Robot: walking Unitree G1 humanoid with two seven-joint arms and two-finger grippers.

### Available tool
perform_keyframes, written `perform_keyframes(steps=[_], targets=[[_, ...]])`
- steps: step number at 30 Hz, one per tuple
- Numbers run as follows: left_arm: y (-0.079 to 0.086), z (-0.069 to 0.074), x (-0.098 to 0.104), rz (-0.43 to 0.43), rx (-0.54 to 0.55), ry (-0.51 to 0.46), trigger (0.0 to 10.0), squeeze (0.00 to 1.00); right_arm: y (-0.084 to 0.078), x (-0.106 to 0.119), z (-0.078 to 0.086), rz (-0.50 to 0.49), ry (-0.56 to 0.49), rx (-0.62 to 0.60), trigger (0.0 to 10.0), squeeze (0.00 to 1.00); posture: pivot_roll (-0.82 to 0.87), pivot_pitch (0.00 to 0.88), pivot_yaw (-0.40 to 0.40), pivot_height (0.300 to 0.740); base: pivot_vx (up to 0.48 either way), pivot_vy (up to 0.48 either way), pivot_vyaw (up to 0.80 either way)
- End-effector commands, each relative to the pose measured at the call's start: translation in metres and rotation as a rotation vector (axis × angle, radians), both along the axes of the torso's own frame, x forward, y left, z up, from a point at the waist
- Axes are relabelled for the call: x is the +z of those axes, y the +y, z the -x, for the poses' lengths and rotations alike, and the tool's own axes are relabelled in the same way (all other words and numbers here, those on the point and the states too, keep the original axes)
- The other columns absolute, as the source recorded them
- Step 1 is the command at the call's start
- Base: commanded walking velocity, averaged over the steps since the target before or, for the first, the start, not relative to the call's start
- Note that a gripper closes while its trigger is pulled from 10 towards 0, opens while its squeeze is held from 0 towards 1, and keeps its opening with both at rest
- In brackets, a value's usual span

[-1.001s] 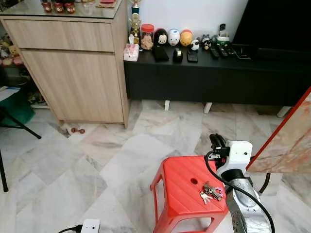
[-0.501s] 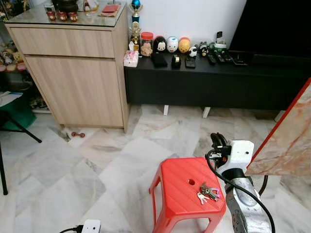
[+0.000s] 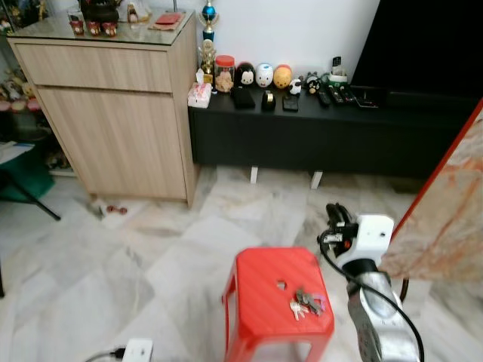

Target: Hang keys on a hook

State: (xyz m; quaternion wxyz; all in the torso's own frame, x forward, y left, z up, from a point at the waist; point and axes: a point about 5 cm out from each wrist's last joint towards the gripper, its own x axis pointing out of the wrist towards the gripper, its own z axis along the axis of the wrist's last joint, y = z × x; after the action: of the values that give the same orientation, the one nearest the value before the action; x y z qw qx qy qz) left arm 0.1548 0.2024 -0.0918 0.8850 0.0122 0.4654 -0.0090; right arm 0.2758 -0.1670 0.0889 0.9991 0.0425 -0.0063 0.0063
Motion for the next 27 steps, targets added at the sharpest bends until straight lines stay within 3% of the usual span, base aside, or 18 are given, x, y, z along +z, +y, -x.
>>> perform_keyframes(steps=[1,27], targets=[[0.0051,0.0011,0.0003,-0.014,-0.006,0.007,10.0,0.00,0.0031,0.0062,-0.0034,-0.015,-0.025,0.004,10.0,0.00,0.06,0.001,-0.088,0.740,0.000,-0.274,0.00],[0.0002,-0.0022,0.0008,-0.001,-0.013,0.000,10.0,0.00,-0.0049,0.0159,-0.0121,-0.014,-0.047,-0.042,10.0,0.00,0.04,0.021,-0.088,0.740,0.000,-0.270,0.00]])
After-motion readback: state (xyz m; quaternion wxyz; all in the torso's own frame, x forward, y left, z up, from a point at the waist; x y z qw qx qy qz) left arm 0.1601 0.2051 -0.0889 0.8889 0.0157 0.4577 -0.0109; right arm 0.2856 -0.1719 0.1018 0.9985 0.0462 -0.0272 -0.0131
